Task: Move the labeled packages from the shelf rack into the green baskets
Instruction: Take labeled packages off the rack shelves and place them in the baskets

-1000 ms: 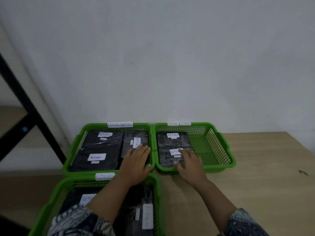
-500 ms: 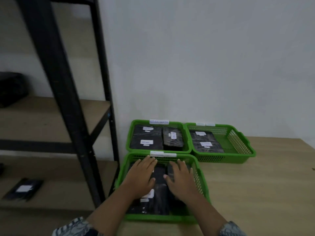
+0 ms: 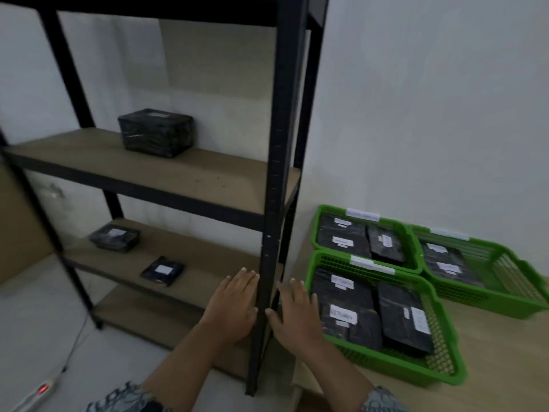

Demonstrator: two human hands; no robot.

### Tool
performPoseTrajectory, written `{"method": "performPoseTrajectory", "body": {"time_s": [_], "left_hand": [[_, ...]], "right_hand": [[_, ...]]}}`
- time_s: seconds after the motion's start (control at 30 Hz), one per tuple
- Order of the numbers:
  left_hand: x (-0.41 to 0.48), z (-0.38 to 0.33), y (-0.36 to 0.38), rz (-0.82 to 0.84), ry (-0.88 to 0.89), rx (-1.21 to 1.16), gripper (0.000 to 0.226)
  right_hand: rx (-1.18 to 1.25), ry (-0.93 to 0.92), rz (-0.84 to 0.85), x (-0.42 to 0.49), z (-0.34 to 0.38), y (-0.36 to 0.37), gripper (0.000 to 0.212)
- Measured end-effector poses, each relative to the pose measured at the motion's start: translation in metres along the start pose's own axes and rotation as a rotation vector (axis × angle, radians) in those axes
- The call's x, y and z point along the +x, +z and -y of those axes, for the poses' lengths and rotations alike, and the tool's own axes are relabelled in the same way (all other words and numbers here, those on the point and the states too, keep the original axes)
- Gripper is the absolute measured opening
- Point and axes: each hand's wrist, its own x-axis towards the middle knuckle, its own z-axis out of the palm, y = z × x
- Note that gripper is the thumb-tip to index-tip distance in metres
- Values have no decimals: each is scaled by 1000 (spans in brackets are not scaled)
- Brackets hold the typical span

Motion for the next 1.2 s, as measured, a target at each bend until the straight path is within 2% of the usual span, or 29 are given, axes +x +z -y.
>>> {"method": "performPoseTrajectory", "body": {"time_s": [0.23,0.47,0.77,1.1,1.2], "left_hand": [[-21,79,-5,71,-189,33,70],[-12,181,-8,176,-286,147,70],[6,287,-12,167,-445,51,70],[-7,422,15,181,-438,-21,69],[-10,478,20,211,-403,-59,68]], "right_hand": [[78,-140,101,49,66,34,63],[117,-190,178,130,132,63,63],[74,-205,276,219,192,92,61],[11,-142,341,284,272,165,59],[53,-56,346,301,306,193,59]]}}
